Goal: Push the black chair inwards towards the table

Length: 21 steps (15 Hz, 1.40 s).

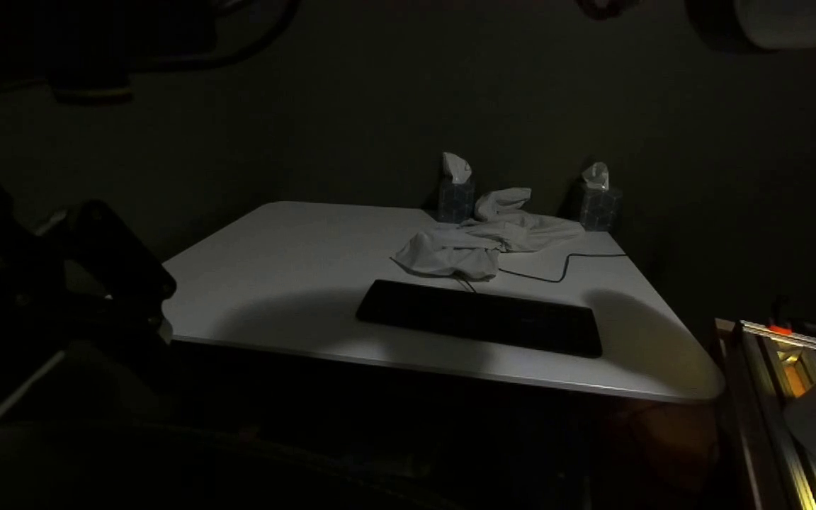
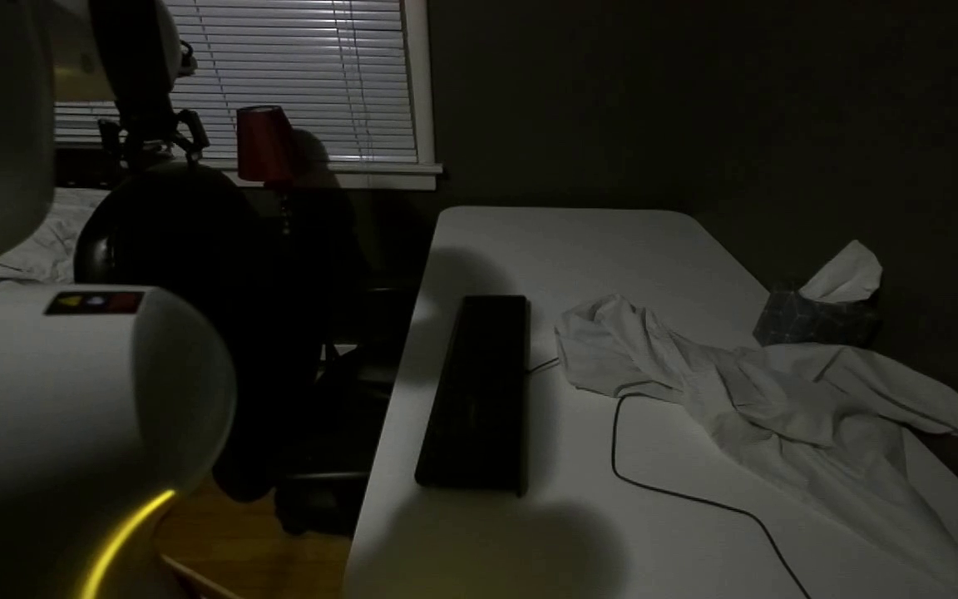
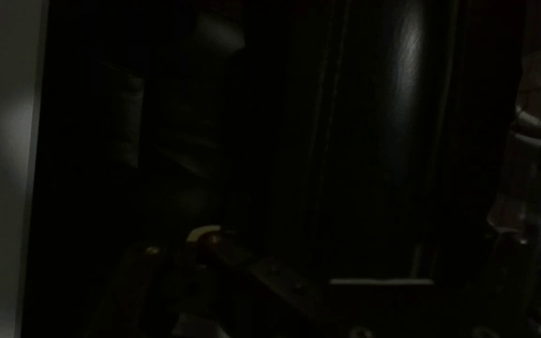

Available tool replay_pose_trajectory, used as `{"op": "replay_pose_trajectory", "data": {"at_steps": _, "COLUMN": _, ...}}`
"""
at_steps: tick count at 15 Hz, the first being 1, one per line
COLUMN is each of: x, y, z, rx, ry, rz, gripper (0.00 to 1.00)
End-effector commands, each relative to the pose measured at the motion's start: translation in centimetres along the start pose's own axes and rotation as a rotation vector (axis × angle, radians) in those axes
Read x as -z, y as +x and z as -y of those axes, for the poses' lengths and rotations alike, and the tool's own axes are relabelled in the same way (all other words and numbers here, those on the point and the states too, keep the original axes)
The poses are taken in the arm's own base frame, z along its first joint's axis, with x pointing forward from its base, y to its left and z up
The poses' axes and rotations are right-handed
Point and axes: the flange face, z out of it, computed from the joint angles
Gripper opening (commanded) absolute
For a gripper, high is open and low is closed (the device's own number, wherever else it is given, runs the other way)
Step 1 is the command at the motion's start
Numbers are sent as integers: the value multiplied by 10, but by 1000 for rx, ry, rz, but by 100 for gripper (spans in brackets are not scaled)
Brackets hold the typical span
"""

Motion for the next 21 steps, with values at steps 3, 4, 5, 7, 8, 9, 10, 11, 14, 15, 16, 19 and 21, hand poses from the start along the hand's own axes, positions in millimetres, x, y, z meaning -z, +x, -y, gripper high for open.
{"op": "replay_pose_trajectory", "data": {"at_steps": 3, "x": -15, "y": 11, "z": 1, "rx": -15, "ry": -76, "rz": -12, "gripper": 100}}
{"op": "replay_pose_trajectory", "data": {"at_steps": 4, "x": -16, "y": 12, "z": 0, "rx": -17, "ry": -81, "rz": -14, "gripper": 100}}
{"op": "replay_pose_trajectory", "data": {"at_steps": 5, "x": -17, "y": 13, "z": -3, "rx": -22, "ry": -86, "rz": -15, "gripper": 100}}
{"op": "replay_pose_trajectory", "data": {"at_steps": 7, "x": -14, "y": 13, "z": -11, "rx": -40, "ry": -81, "rz": -15, "gripper": 100}}
{"op": "replay_pose_trajectory", "data": {"at_steps": 8, "x": -12, "y": 13, "z": -15, "rx": -51, "ry": -81, "rz": -17, "gripper": 100}}
{"op": "replay_pose_trajectory", "data": {"at_steps": 9, "x": -10, "y": 12, "z": -20, "rx": -68, "ry": -86, "rz": -20, "gripper": 100}}
{"op": "replay_pose_trajectory", "data": {"at_steps": 10, "x": -8, "y": 11, "z": -27, "rx": -87, "ry": -90, "rz": -22, "gripper": 100}}
{"op": "replay_pose_trajectory", "data": {"at_steps": 11, "x": -6, "y": 11, "z": -33, "rx": -105, "ry": -93, "rz": -23, "gripper": 100}}
{"op": "replay_pose_trajectory", "data": {"at_steps": 14, "x": -7, "y": 12, "z": -51, "rx": -142, "ry": -85, "rz": -18, "gripper": 100}}
{"op": "replay_pose_trajectory", "data": {"at_steps": 15, "x": -10, "y": 12, "z": -56, "rx": -150, "ry": -88, "rz": -10, "gripper": 100}}
{"op": "replay_pose_trajectory", "data": {"at_steps": 16, "x": -14, "y": 12, "z": -60, "rx": -158, "ry": -81, "rz": -2, "gripper": 100}}
{"op": "replay_pose_trajectory", "data": {"at_steps": 19, "x": -24, "y": 7, "z": -75, "rx": -170, "ry": -72, "rz": 25, "gripper": 100}}
{"op": "replay_pose_trajectory", "data": {"at_steps": 21, "x": -29, "y": -1, "z": -83, "rx": -150, "ry": -70, "rz": 44, "gripper": 100}}
